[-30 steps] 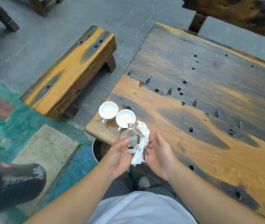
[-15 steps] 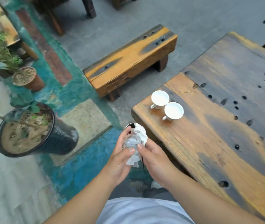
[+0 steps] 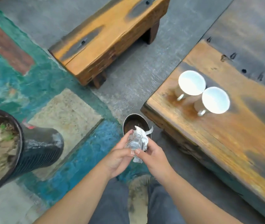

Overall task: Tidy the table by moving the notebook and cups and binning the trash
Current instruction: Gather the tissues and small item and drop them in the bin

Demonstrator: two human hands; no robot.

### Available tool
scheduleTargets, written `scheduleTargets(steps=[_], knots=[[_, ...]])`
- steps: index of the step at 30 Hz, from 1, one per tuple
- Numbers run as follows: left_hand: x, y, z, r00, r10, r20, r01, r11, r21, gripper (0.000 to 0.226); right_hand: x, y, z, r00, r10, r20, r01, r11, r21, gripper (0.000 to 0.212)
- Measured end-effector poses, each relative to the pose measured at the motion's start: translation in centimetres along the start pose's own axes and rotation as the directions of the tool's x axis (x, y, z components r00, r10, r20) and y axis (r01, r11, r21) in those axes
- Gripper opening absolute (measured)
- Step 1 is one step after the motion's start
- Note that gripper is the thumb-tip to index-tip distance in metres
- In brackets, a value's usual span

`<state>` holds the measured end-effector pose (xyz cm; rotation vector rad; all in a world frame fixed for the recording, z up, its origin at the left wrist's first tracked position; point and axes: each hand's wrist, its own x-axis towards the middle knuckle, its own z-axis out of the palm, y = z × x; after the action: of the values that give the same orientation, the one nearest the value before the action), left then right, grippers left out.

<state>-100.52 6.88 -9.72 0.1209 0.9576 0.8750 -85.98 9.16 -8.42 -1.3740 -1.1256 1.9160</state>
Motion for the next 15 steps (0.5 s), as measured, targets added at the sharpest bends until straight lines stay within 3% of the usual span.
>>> scheduleTargets(steps=[6, 11, 15], knots=[[12.7, -5.9, -9.7, 0.995, -0.097, -0.027, 0.099, 0.989, 0.106, 0.097, 9.7, 13.9, -2.6, 0.996, 0.056, -0.071, -0.048, 0.993, 0.107, 0.055], [21.7, -11.7, -14.9, 0.989, -0.075, -0.131, 0.093, 0.986, 0.136, 0.083, 17.5, 24.1, -4.7, 0.979, 0.171, -0.113, -0.159, 0.981, 0.111, 0.058], [28.6, -15.3, -17.4, 0.967, -0.089, -0.24, 0.13, 0.978, 0.161, 0.089, 23.6, 29.6, -6.3, 0.933, 0.345, -0.101, -0.299, 0.902, 0.313, 0.054]])
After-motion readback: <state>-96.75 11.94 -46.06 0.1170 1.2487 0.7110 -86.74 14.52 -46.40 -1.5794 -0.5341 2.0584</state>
